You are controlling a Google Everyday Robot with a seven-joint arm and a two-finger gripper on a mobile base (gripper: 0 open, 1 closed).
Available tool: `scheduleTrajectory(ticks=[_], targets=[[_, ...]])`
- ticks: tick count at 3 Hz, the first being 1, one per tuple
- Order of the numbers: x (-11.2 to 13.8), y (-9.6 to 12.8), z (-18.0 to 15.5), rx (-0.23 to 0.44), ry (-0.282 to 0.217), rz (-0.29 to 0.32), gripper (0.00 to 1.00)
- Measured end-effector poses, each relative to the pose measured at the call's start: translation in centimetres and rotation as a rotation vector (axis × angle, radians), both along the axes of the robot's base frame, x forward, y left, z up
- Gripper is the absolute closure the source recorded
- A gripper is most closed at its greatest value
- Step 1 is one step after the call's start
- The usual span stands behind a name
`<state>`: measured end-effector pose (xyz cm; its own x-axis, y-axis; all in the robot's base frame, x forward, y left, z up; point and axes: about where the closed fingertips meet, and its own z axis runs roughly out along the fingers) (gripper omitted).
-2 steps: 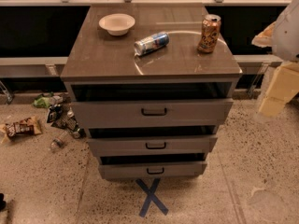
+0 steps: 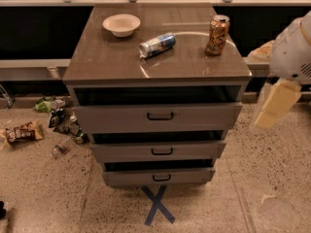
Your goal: Open top drawer
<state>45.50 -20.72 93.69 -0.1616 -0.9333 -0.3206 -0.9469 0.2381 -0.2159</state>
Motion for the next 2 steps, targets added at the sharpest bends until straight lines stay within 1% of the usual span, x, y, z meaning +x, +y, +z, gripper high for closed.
scheduleTrajectory(ticks=[1,2], targets=[[2.0,0.7,-4.8,0.116,-0.006,0.08,0.0],[3.4,1.3,-8.6,0.145,-0.045,0.15,0.0]])
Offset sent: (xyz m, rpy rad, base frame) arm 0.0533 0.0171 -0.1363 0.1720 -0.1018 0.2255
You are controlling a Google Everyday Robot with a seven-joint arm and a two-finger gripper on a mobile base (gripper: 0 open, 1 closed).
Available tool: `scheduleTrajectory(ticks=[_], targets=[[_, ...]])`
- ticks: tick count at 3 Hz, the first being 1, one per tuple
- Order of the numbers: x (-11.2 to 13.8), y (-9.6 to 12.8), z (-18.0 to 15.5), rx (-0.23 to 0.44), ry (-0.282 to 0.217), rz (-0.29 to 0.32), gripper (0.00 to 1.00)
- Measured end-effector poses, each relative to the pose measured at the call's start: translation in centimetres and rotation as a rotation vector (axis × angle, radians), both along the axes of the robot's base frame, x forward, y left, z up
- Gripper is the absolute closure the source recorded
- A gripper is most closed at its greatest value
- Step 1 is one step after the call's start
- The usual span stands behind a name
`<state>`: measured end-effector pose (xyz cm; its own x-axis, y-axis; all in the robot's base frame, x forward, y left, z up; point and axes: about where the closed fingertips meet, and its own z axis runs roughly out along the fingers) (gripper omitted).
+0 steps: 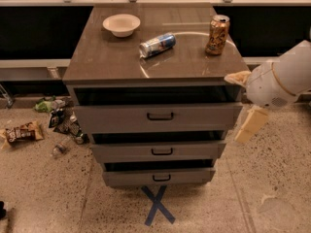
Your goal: Open top drawer
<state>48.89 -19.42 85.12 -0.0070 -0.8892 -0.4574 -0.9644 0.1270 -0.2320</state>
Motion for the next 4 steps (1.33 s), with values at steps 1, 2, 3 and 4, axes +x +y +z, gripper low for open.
scheduleTrajectory(ticks=[1,2,3,4], targets=[[2.0,1.1,-3.7,-0.012,-0.058,0.046,0.0],[2.1,1.1,-3.6,-0.011,-0.064,0.042,0.0],[2.2,1.0,-4.3,0.01,-0.051,0.015,0.0],[2.6,0.6,-6.4,0.039,-0.039,0.013,0.0]])
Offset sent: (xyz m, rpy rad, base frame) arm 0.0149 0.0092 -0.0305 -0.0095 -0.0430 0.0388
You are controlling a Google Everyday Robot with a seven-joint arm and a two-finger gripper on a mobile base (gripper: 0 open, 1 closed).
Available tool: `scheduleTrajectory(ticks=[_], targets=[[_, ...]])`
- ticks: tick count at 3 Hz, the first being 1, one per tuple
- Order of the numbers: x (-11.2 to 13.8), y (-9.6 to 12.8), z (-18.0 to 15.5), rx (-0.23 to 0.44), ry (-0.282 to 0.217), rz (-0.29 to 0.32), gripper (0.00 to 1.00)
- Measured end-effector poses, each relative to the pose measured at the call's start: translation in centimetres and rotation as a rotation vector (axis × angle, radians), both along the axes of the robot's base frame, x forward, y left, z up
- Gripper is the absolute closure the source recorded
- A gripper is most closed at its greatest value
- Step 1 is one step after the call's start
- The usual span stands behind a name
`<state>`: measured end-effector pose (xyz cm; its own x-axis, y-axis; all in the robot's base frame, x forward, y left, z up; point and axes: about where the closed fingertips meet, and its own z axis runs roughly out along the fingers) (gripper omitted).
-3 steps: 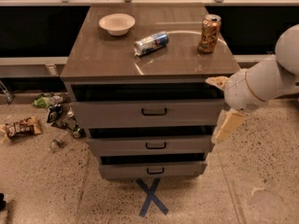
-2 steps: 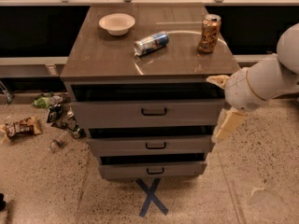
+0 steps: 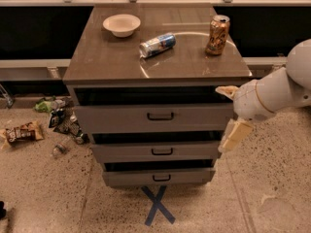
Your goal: Open top drawer
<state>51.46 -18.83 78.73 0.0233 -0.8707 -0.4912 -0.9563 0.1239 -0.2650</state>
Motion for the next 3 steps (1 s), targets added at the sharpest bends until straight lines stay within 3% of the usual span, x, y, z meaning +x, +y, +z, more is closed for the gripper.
scheduleTrajectory(ticks=[1,3], targets=[[0.7,0.7,-2.2,0.029,0.015,0.057,0.0],[3.6,1.9,-5.5,0.002,-0.007,0.159,0.0]])
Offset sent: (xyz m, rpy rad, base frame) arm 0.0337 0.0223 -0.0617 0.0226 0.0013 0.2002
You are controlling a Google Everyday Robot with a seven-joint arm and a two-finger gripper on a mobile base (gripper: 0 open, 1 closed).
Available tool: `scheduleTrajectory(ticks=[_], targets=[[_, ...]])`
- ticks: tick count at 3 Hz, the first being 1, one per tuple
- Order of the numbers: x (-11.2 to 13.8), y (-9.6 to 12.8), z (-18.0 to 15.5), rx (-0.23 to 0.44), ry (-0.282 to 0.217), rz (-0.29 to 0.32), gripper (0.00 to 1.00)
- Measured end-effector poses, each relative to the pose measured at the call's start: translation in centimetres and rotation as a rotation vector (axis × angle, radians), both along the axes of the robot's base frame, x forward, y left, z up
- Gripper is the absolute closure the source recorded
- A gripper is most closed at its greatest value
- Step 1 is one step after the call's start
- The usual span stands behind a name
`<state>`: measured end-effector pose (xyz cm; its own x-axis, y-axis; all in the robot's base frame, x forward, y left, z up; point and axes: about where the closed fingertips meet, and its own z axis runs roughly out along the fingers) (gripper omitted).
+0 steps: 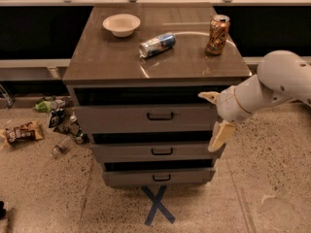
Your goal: Open top drawer
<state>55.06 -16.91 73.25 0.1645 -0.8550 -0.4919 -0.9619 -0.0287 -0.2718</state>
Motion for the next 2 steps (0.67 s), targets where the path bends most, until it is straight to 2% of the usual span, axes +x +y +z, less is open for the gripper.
scheduleTrajectory(ticks=[2], targets=[[3.5,-0.8,-2.1,-0.113,-0.046,0.007,0.0]])
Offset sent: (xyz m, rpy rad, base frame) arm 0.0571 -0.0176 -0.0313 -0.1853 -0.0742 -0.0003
